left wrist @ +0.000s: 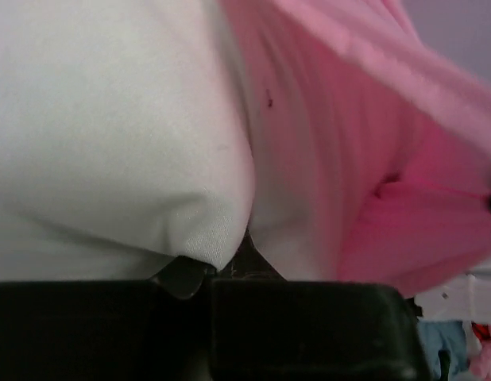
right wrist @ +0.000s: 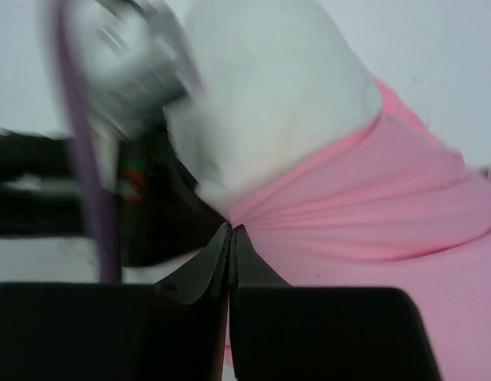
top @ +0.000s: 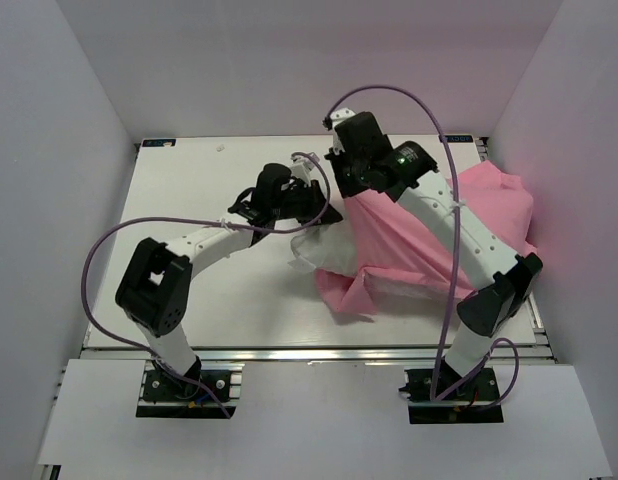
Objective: Put the pillow into the pillowcase
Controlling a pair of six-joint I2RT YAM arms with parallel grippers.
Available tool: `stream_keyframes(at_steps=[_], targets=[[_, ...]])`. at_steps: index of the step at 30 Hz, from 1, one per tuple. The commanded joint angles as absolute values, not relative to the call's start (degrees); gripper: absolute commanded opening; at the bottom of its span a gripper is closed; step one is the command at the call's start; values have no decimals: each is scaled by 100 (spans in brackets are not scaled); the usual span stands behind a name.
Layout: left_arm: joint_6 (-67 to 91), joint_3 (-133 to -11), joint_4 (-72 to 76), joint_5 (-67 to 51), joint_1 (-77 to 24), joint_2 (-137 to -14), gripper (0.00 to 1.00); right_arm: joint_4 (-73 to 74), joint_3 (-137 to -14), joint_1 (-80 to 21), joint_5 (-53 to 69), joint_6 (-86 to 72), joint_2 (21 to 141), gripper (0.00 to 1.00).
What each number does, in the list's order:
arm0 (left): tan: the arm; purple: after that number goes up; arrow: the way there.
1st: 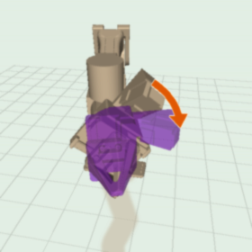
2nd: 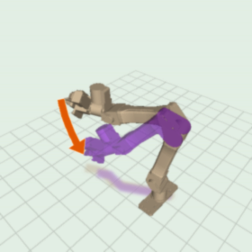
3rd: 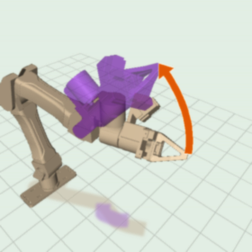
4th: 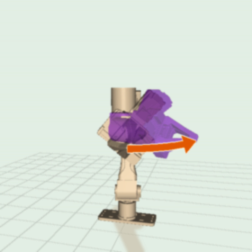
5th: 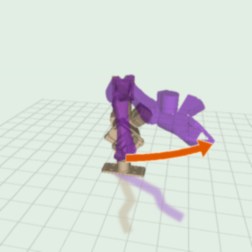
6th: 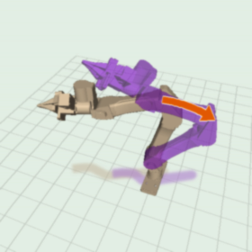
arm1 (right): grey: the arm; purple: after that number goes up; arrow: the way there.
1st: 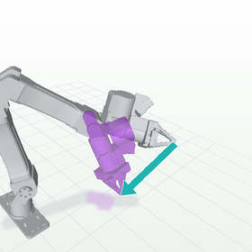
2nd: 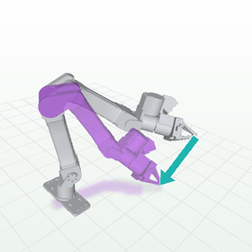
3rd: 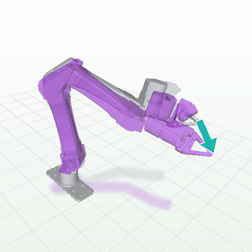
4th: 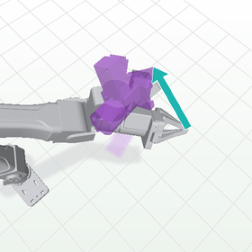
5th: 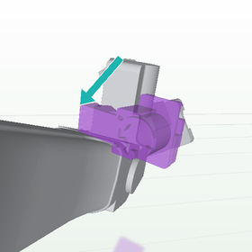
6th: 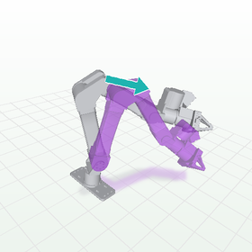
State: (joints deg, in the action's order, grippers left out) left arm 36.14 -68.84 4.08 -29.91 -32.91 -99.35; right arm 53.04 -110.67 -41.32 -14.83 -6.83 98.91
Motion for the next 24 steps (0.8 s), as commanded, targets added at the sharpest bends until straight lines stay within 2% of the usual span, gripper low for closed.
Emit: stream_keyframes(at_steps=[1,5,7,9,10,13,17,20,21,24], targets=[[3577,-6716,1694,-3735,-3928,-9080,0,5113,-12658,-4675,-72,-290,9974,0],[3911,-6250,2976,-3631,-4244,-8623,0,5072,-13482,-4965,448,-237,9959,0],[3658,-5830,3320,-2973,-4612,-8308,0,4923,-13351,-5010,754,-281,9740,0],[3411,-5425,4180,-2098,-4877,-8131,0,4799,-13114,-5089,975,-299,9616,0],[3184,-4944,5062,-1831,-5087,-8078,0,4825,-13105,-5106,1150,-342,9598,0],[3417,-4422,6080,-670,-5081,-8592,0,5001,-13411,-5159,1449,-439,9615,0],[3576,-4903,5241,-387,-4835,-9786,0,4905,-13325,-5212,1837,-527,9422,0],[4173,-4966,5456,-684,-4370,-10316,0,4843,-12693,-5247,1688,-667,9124,0],[4331,-4757,5667,-912,-4116,-10353,0,4695,-12222,-5273,1574,-677,8888,0],[4176,-4395,5504,-608,-3964,-10056,0,4343,-11263,-5291,1320,-773,8431,0]])
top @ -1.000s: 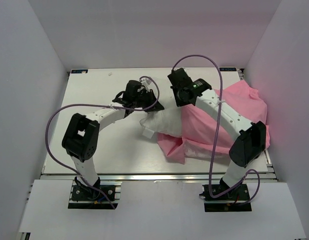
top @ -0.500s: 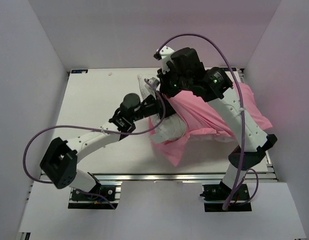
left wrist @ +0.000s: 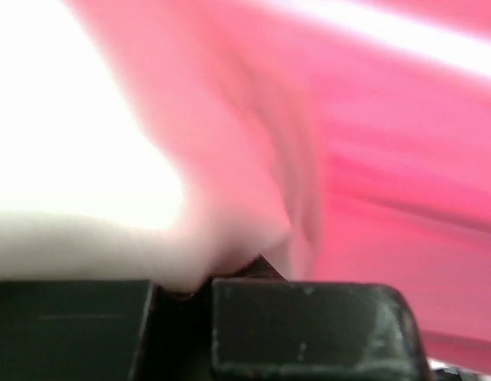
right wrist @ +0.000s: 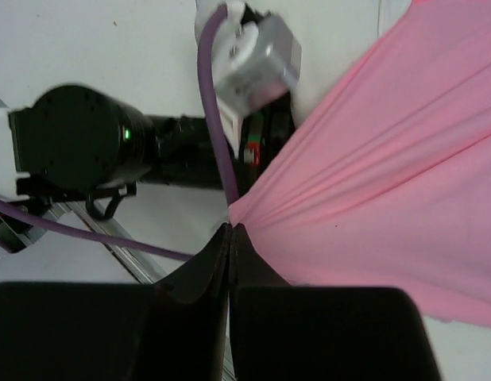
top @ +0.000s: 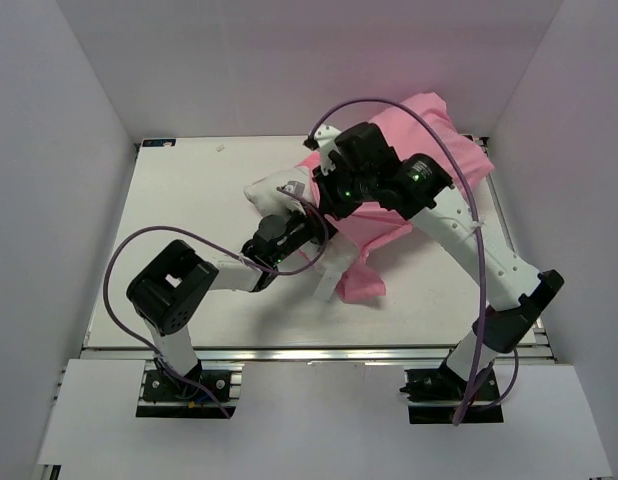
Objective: Put the pillow into the pillowcase
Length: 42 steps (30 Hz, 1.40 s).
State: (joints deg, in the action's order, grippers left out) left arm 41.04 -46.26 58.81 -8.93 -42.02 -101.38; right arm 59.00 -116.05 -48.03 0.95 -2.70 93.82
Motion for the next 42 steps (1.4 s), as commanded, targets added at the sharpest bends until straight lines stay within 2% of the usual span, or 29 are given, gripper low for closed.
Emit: stream_keyframes(at_steps=[1,3,7,9,10,11,12,13,17,20,21,22,23,25,29,33,37,42], targets=[[4123,-4351,5128,-441,-3964,-9942,0,4272,-11015,-5291,1205,-800,8316,0],[3947,-4289,4967,-501,-3964,-9774,0,4053,-10201,-5291,776,-949,8026,0],[3850,-4543,3784,-703,-3964,-9642,0,3832,-9617,-5282,-287,-1107,7945,0],[3736,-4666,3289,-765,-3964,-9380,24,3823,-9432,-5273,-823,-1090,8006,0],[3692,-4693,2817,-747,-3964,-9256,43,3841,-9326,-5282,-939,-1090,8050,0],[3700,-4737,2499,-634,-3964,-9116,86,3867,-9308,-5265,-1019,-1081,8094,3],[3709,-4772,1835,-528,-3964,-8766,98,3876,-9299,-5265,-1159,-1055,8225,17],[3761,-4868,1463,-458,-3964,-8571,98,3885,-9334,-5256,-1247,-1037,8296,23],[3902,-4948,-383,147,-3964,-7324,98,3972,-9623,-5203,-1529,-835,8770,29],[4201,-4799,-1615,833,-3964,-6173,98,4034,-9817,-5203,-1311,-563,9043,43],[4445,-4747,-2200,1287,-3964,-5892,98,4060,-9870,-5203,-1196,-493,9096,54],[4508,-4711,-2450,1501,-3964,-5401,98,4095,-9905,-5203,-1134,-344,9158,58],[4570,-4598,-2678,1677,-3955,-5188,98,4113,-9966,-5203,-1169,-334,9271,76],[5096,-4562,-3601,2319,-3955,-4853,98,4104,-10037,-5247,-1370,-151,9439,87],[5633,-4421,-4552,2768,-3955,-4361,98,4087,-10563,-5554,-2606,348,10306,89],[5940,-4263,-4886,2760,-3955,-4263,98,4113,-11546,-5862,-2830,869,11204,89],[6047,-4280,-5071,2803,-3955,-4184,98,4130,-11995,-5862,-3206,949,12187,89],[6126,-4394,-5352,3067,-3955,-4061,98,5114,-12577,-5608,-3778,494,13112,89]])
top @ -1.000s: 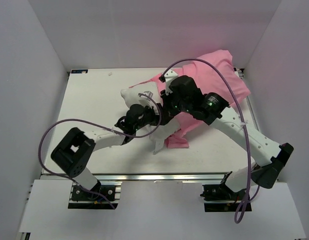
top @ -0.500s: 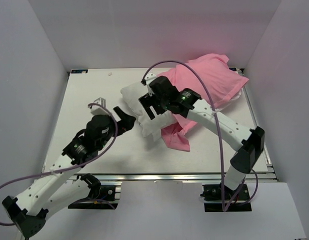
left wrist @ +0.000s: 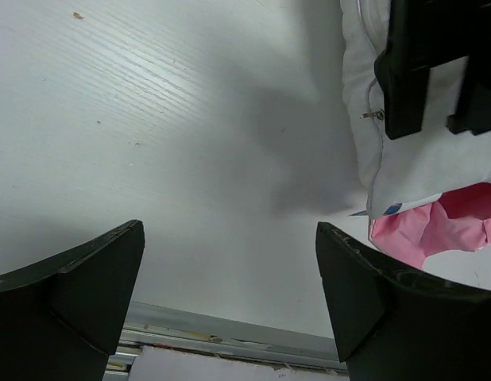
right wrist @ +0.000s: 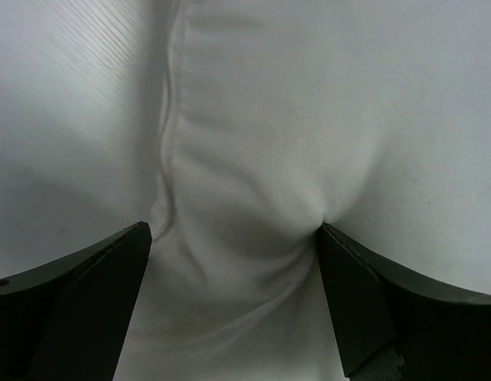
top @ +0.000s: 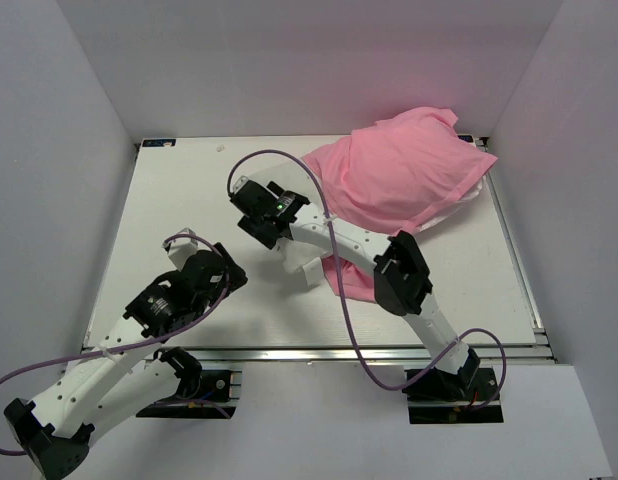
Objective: Put the pillow into the pillowcase
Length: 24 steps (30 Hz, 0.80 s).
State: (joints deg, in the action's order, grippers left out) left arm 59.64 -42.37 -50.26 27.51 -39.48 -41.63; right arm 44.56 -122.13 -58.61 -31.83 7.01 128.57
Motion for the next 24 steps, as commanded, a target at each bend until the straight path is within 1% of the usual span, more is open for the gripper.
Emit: stream_keyframes(at_steps=[1,2,3,4,5,6,9,10,12,13,16,19,24], targets=[[6126,-4421,-5353,3059,-3955,-4052,98,5246,-12655,-5555,-3840,475,13339,89],[6117,-4421,-5344,3067,-3955,-4043,98,5378,-12656,-5485,-4111,422,13429,88],[6117,-4421,-5318,3076,-3955,-4052,98,5405,-12639,-5458,-4183,413,13491,81],[6117,-4412,-5300,3085,-3955,-4069,98,5414,-12639,-5432,-4192,518,13561,69],[6108,-4412,-5274,3094,-3955,-4104,98,5344,-12621,-5379,-4271,501,13544,16],[6091,-4438,-5247,3111,-3955,-4131,98,5152,-12621,-5353,-4263,518,13500,0],[5933,-4544,-5028,3138,-3955,-4306,98,4625,-12508,-5204,-4036,580,12878,0],[5854,-4570,-4932,3112,-3955,-4368,98,4110,-12420,-5151,-3886,580,12302,0],[5652,-4763,-4703,3024,-3955,-4666,98,3492,-11921,-5002,-3271,712,11640,0],[5590,-4851,-4650,2893,-3955,-4789,98,3037,-11796,-4966,-3130,703,11062,0],[5380,-5036,-4317,2725,-3955,-5281,98,2804,-11759,-4825,-2795,668,10374,0],[5055,-5185,-3676,2488,-3955,-5808,98,2742,-11918,-4755,-2733,790,10073,0],[4676,-5545,-2524,1944,-3815,-6748,98,2742,-12313,-4606,-2821,958,9993,0]])
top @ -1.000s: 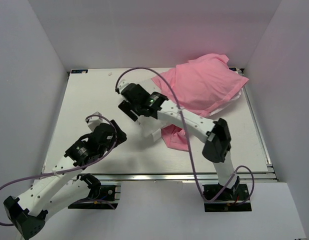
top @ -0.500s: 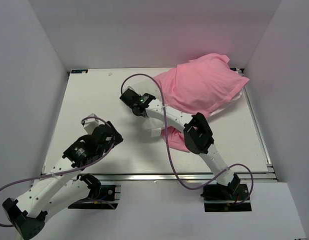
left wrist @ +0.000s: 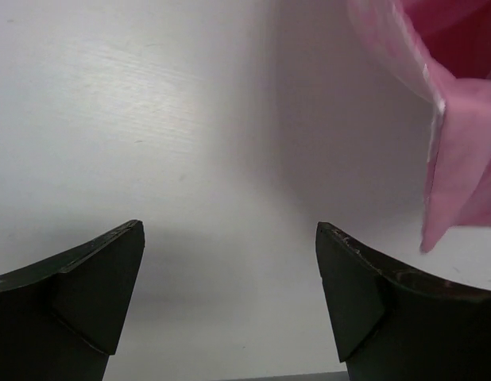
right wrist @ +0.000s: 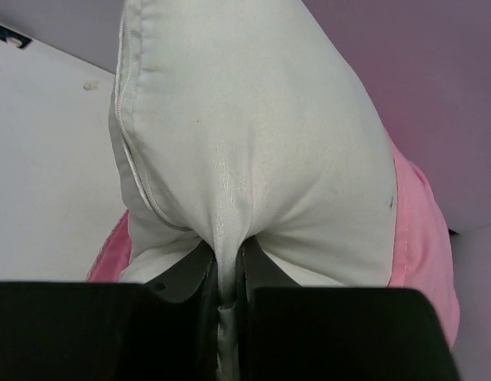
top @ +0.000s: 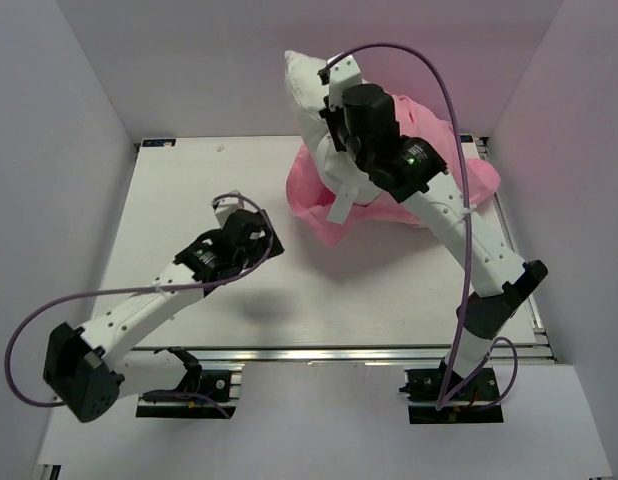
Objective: Put the pillow into the pillowcase
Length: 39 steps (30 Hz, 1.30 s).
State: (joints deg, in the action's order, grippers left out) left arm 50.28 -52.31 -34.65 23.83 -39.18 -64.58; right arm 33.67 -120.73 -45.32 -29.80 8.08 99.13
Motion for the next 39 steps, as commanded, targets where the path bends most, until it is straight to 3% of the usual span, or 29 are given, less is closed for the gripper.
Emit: stream_keyframes(at_steps=[1,5,13,17,22,32,33,37,39], targets=[[4676,-5676,-2401,1803,-3632,-7046,98,2751,-12383,-4553,-2778,949,9976,0],[4544,-5695,-1181,1162,-3104,-7654,98,2760,-12235,-4526,-2733,975,9774,0],[5141,-5240,753,-1921,-1056,-8674,98,2541,-11822,-4500,-2804,1037,9414,0],[5369,-5045,2317,-3258,-1028,-9359,98,2514,-11909,-4491,-2777,1046,9466,0],[5799,-5256,3179,-3997,-1037,-10386,98,2575,-12199,-4491,-2725,1037,9589,0],[5739,-6433,3427,-4007,-1643,-11556,96,2856,-11858,-4500,-2698,897,9396,0],[5783,-6538,3497,-4051,-1652,-11636,91,2917,-11761,-4491,-2690,879,9361,0],[5827,-6978,3498,-4166,-1652,-11716,0,2945,-11155,-4491,-2681,826,9159,0],[5757,-6848,3585,-4140,-1652,-11366,0,2936,-10761,-4491,-2524,1045,9097,0]])
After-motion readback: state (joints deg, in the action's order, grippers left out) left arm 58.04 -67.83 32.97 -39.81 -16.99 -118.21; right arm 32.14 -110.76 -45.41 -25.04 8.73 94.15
